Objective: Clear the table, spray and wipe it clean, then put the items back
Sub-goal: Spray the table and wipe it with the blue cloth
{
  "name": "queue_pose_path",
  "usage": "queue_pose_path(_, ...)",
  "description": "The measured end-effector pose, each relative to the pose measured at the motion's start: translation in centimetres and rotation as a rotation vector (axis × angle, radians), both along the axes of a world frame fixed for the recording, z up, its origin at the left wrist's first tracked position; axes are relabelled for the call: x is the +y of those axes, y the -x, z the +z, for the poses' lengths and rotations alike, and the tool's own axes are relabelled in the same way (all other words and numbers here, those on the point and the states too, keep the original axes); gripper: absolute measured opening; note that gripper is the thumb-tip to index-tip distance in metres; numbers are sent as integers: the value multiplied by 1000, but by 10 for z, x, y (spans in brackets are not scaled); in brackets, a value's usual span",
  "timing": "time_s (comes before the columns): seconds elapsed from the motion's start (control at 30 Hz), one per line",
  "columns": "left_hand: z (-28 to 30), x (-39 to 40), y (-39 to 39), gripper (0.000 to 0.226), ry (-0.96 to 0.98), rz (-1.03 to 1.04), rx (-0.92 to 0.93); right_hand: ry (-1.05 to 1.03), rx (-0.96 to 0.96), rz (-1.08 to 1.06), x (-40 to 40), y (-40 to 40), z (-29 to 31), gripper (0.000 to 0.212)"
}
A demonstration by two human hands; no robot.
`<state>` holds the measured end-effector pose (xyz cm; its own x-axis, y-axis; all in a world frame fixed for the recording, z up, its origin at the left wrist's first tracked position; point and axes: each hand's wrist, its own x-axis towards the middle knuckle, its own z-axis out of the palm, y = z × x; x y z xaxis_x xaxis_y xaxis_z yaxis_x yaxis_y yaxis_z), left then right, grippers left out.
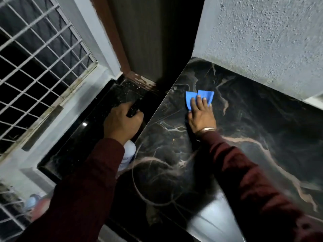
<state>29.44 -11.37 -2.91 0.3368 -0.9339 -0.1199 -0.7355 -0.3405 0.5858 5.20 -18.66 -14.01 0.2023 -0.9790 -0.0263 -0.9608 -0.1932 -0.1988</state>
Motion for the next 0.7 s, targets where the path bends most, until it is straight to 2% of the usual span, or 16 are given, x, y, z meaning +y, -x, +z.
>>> queue_pose_path(0.07,-1,5,-1,16,8,-2,-6,20,11,106,25,-43,-7,62)
queue_pose_path(0.17,-2,12,-3,24,59,-7,-19,9,-24,449,101,-95,-17,60)
queue_pose_path(0.23,-4,18,-7,33,75,17,-26,-36,-41,657,151,-91,-14,56)
queue_pose_path(0.3,-5,23,-10,33,85,25,-15,-70,-33,784,168,-56,-12,53)
queue_pose_path(0.37,-6,30,-13,26,95,19,-4,15,28,712,142,-14,-15,57)
queue_pose_path(0.47,-7,40,-20,20,65,27,2,25,28,302,73,18,-13,55)
queue_pose_path(0.53,-7,45,-23,20,43,35,18,-26,0,82,53,-7,-5,57)
queue_pose_path(0.6,-4,49,-24,21,31,46,17,-34,-11,87,64,-56,-7,62)
queue_pose_path(0.7,2,55,-21,31,57,58,9,-48,-5,423,135,-119,-14,63)
